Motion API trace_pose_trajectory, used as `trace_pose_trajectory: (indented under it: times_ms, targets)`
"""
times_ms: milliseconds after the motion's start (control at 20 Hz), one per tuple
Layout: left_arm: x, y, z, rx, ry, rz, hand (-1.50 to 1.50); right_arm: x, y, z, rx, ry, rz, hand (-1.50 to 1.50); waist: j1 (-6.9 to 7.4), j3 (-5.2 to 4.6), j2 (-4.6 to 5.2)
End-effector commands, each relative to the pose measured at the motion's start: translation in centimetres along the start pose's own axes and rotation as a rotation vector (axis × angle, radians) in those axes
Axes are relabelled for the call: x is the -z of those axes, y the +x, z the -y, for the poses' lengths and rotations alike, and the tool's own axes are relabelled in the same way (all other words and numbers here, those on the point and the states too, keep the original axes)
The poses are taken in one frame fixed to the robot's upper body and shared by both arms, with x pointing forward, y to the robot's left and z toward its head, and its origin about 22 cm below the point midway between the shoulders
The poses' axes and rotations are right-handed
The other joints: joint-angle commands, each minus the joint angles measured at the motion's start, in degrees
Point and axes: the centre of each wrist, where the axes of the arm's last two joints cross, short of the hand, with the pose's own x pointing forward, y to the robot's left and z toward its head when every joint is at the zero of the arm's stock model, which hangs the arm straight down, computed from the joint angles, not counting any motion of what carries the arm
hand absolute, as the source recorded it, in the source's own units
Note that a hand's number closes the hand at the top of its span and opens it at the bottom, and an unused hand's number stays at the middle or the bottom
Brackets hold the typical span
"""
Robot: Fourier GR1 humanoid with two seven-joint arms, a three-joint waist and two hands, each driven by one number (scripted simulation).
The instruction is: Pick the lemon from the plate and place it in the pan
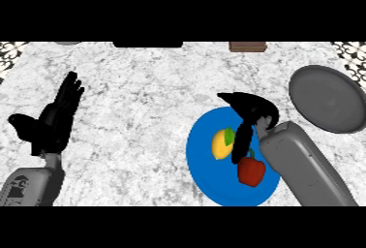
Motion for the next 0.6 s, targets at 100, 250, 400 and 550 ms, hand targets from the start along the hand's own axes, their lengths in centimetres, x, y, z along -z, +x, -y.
trace_pose_trajectory:
  times_ms: [100, 250, 400, 550]
  targets:
    - [-0.7, -1.5, -1.6, 0.007, 0.01, 0.0, 0.0, 1.6, -0.1, -3.1, -0.03, 0.066, -0.035, -1.5, -0.03, -0.01, 0.05]
    - [1.0, -0.1, 0.4, -0.006, -0.007, 0.002, 0.0, 1.7, -0.3, 0.8, -0.039, 0.069, -0.045, -1.5, -0.08, 0.0, 0.05]
    - [-0.4, 0.4, 0.0, 0.009, 0.011, 0.008, 0.0, 2.6, 1.0, -2.1, -0.071, 0.065, -0.052, -1.5, 0.11, 0.01, 0.01]
    - [0.9, -0.1, 1.6, 0.015, -0.015, 0.008, 0.0, 4.1, 0.4, -3.1, -0.083, 0.089, -0.065, -1.5, -0.05, 0.0, 0.09]
